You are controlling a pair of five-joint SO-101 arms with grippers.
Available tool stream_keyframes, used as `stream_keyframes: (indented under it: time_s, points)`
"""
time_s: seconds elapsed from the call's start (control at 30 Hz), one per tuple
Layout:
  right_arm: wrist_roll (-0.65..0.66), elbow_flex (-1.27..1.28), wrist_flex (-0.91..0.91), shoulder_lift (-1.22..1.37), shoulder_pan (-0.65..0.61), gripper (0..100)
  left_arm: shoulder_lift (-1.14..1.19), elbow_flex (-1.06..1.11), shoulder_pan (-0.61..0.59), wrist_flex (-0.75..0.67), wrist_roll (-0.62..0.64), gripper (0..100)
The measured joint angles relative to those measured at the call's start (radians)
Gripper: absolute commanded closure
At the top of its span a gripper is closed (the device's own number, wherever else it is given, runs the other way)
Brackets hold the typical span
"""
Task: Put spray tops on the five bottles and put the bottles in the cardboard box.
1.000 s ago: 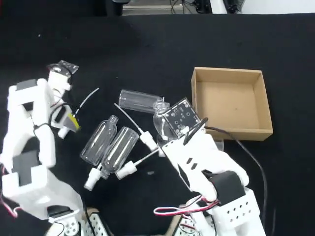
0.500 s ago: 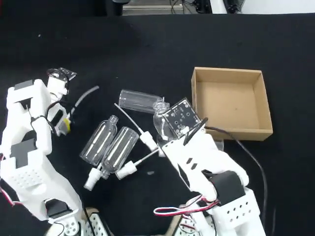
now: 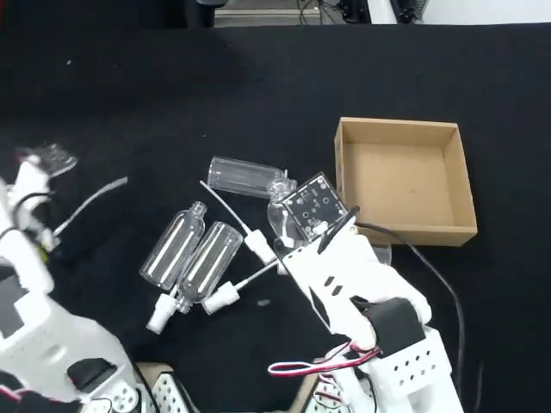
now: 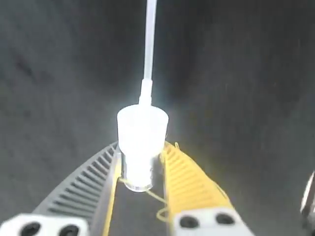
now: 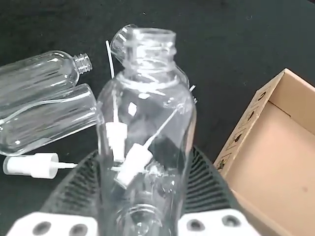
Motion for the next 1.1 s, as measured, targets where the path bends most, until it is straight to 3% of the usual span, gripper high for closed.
stream_keyframes:
  time_s: [0.1,0.33,0.6,0.7,0.9,1.1]
  points:
    - [0.0,0.0,0.0,0.0,0.0,98.7,0.009,0.0,-0.087,0.008,-0.077,93]
    - [0.0,0.0,0.0,0.0,0.0,98.7,0.115,-0.032,-0.167,-0.002,-0.077,66]
    - [0.0,0.0,0.0,0.0,0.0,98.7,0.14,-0.229,-0.195,-0.012,-0.044,69]
    - [0.0,0.0,0.0,0.0,0.0,98.7,0.14,-0.305,-0.196,0.014,0.06,69]
    - [0.0,0.0,0.0,0.0,0.0,98.7,0.14,-0.379,-0.204,0.278,0.342,69]
    - [0.0,0.0,0.0,0.0,0.0,98.7,0.14,-0.341,-0.221,0.29,0.704,69]
